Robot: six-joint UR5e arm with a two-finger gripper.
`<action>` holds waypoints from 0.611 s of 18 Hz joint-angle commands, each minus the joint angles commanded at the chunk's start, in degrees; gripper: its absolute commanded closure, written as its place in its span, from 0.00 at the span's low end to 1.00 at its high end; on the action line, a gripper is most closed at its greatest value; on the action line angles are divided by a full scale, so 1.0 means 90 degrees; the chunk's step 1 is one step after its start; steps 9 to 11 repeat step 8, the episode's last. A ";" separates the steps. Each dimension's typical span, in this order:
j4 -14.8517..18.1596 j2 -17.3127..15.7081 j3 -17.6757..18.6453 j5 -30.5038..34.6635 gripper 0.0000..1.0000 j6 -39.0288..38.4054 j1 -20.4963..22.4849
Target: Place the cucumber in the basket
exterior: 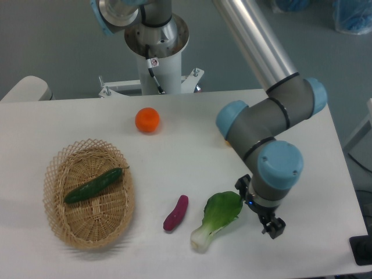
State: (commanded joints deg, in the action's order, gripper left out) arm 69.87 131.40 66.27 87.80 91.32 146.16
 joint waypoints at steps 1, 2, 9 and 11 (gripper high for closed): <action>0.0000 0.0000 0.0000 0.0000 0.00 0.0000 0.0000; -0.0010 0.0000 0.0000 0.0019 0.00 0.0000 0.0000; -0.0029 0.0000 0.0049 0.0029 0.00 0.0010 -0.0010; -0.0029 0.0000 0.0049 0.0029 0.00 0.0010 -0.0010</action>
